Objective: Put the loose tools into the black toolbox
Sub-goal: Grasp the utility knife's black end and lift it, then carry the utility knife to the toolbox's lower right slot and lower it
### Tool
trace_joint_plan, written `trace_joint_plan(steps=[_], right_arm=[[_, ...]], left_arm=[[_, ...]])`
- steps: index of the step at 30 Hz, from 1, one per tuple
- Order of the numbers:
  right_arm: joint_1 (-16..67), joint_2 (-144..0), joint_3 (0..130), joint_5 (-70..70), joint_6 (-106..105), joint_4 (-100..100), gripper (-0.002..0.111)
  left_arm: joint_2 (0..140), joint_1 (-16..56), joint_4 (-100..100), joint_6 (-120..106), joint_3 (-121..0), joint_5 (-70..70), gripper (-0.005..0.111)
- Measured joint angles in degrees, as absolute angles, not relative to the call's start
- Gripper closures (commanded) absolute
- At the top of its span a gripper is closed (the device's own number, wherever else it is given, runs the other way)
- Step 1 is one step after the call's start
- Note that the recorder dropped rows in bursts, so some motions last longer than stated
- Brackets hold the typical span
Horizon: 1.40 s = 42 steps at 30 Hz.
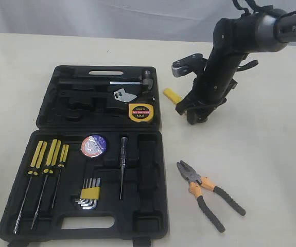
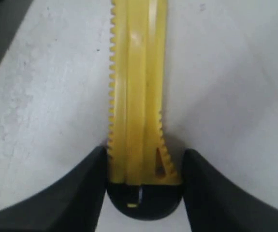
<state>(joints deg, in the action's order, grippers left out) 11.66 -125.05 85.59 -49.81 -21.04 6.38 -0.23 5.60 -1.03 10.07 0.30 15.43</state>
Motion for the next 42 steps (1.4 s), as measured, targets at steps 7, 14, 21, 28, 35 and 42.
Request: trace_joint_plan(steps=[7, 14, 21, 28, 35, 42], right_arm=[[11.66, -125.05, 85.59, -50.66, -21.41, 6.17, 0.109], [11.66, -123.03, 85.59, -54.07, -21.41, 6.17, 0.109], [11.66, -115.23, 85.59, -62.97, -21.41, 6.91, 0.109], [11.66, -106.26, 85.59, -69.16, -18.99, 9.13, 0.109], [13.07, -95.59, 85.59, -69.52, -15.45, 13.54, 0.109], [20.21, -90.02, 85.59, -69.76, -7.97, 13.05, 0.109]], left_arm=[[-0.23, 5.60, -1.03, 10.07, 0.30, 15.43, 0.107], [-0.23, 5.60, -1.03, 10.07, 0.30, 15.43, 0.107], [-0.23, 5.60, -1.03, 10.07, 0.30, 15.43, 0.107], [-0.23, 5.60, -1.03, 10.07, 0.30, 15.43, 0.107], [-0.23, 5.60, -1.03, 10.07, 0.30, 15.43, 0.107], [-0.23, 5.60, -1.03, 10.07, 0.30, 15.43, 0.107]])
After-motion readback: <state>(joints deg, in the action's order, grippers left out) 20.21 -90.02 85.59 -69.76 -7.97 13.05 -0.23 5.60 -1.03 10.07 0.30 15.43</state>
